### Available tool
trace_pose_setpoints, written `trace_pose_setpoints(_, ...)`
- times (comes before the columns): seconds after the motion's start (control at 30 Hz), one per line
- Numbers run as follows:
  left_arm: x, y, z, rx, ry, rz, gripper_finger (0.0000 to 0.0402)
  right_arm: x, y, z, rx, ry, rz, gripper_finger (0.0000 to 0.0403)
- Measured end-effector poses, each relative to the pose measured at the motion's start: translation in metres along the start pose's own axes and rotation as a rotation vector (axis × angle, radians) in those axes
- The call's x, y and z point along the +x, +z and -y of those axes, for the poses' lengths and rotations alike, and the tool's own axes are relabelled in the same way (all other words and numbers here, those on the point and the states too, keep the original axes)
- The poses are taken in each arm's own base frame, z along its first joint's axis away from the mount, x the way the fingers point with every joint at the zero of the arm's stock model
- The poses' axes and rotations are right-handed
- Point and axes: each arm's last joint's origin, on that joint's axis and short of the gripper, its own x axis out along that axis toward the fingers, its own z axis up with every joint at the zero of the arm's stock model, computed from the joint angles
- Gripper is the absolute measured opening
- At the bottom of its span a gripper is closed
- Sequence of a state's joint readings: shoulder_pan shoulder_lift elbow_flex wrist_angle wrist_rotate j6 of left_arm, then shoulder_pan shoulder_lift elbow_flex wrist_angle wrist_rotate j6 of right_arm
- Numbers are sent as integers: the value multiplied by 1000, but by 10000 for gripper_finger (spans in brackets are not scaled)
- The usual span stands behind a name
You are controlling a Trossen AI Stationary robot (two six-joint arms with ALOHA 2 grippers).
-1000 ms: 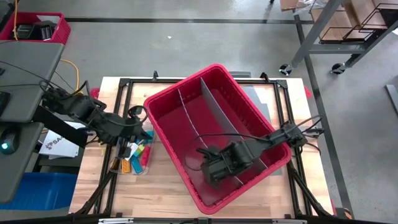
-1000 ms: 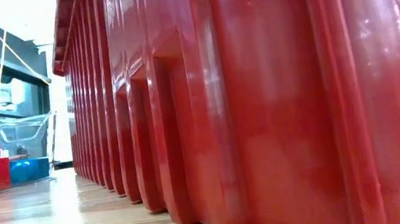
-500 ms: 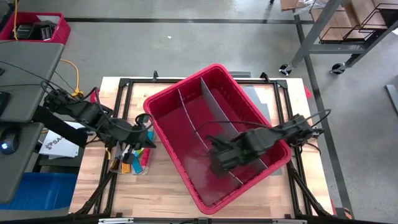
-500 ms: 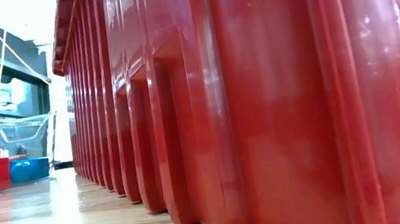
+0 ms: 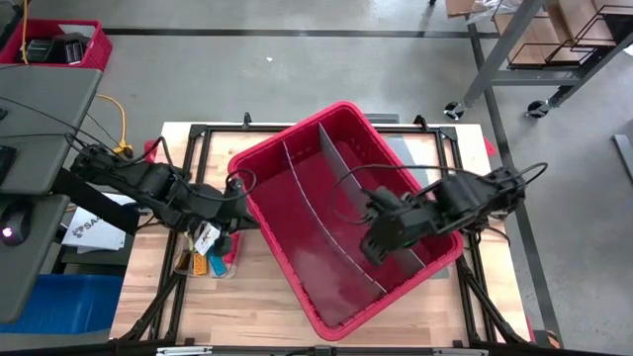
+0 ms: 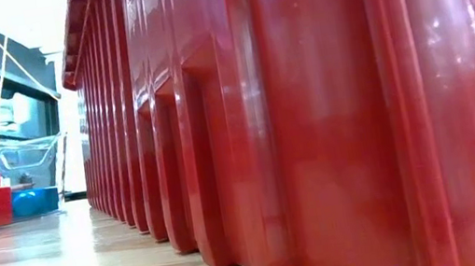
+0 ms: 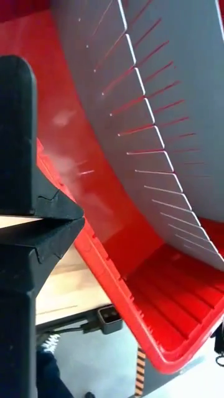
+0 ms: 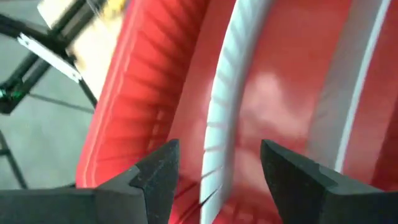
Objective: Sort Items/Unsort Items
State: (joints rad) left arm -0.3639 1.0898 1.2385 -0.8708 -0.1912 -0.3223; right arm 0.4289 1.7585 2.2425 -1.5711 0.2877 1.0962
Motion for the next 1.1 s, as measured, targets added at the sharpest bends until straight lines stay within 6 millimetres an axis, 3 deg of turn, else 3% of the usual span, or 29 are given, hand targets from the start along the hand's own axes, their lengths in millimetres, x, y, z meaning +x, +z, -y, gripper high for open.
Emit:
trace_pose_setpoints(0.2,7,1,1,-99,-29,-28,0,-41,-3,36,43,7,142,201)
trace_pose_setpoints(0.3,9,1,2,-157,-30,-37,0,-46,-11,58,124,-27,190,189)
trace_pose_setpoints(0.4,12,2,2,-204,-28,-44,0,-48,-19,66,182,21,234,184)
trace_pose_setpoints(0.6,20,2,4,-225,-18,-66,0,-51,-15,59,328,269,268,183)
trace_pose_setpoints(0.77,28,2,5,-250,-31,-101,0,-52,-9,39,270,434,285,183)
trace_pose_setpoints(0.9,35,1,8,-260,-87,-155,0,-33,-34,17,251,444,14,183)
trace_pose_setpoints(1.1,44,0,10,-204,-93,-185,0,-5,-116,0,352,40,-546,183)
